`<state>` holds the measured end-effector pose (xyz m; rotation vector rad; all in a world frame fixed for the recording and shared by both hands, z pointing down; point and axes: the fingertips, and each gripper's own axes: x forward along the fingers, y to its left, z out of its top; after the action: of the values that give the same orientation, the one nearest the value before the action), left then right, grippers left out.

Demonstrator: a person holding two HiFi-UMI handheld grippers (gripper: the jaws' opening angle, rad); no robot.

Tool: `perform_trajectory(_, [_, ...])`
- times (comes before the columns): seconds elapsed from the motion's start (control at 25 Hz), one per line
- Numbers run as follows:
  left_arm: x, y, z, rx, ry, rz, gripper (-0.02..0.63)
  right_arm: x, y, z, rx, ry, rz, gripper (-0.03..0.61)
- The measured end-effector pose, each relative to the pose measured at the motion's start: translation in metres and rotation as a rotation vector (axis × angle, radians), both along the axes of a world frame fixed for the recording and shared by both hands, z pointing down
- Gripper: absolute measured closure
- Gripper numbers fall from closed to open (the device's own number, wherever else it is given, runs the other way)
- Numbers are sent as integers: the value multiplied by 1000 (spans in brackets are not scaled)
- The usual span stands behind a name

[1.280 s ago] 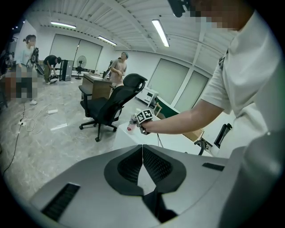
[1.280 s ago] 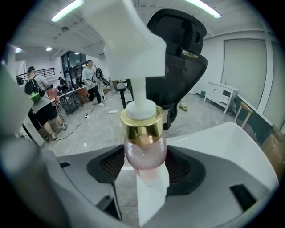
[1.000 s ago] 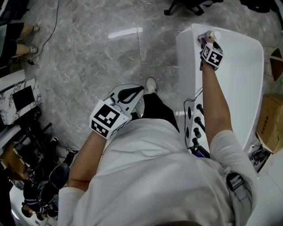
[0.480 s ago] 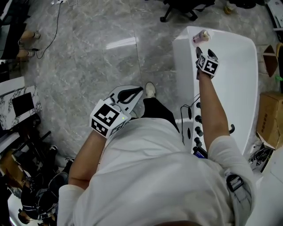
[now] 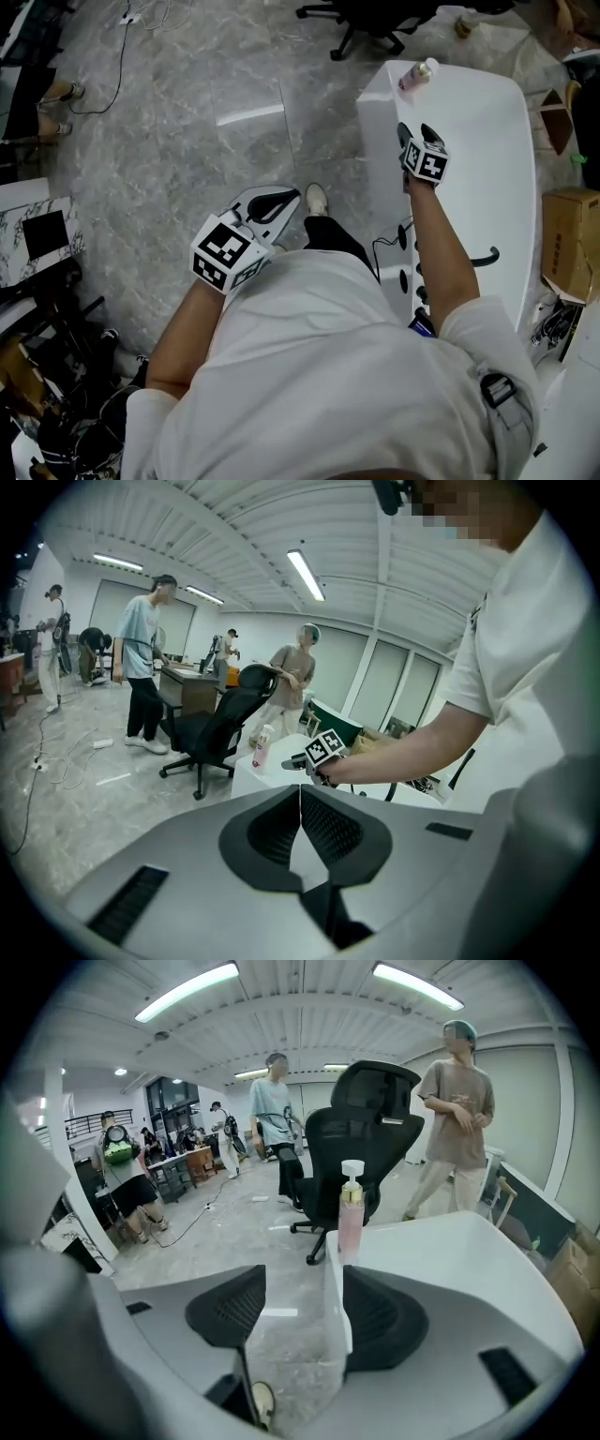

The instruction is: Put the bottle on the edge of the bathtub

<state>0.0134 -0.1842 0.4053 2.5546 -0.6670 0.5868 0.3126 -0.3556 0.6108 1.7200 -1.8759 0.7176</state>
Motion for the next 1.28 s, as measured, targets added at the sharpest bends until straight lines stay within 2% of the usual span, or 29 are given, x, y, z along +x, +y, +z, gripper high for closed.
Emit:
perform_trajectory(0.48, [-38, 67, -10, 44, 50, 0, 595, -59, 103, -50, 55, -28, -114, 399])
perform_trajectory(0.88, [-78, 122, -3, 39, 76, -29, 595, -127, 196, -97, 104, -60, -197, 473])
perform_trajectory(1.28, [-104, 163, -1, 47, 98, -45, 595, -172, 267, -132, 134, -102, -246, 500])
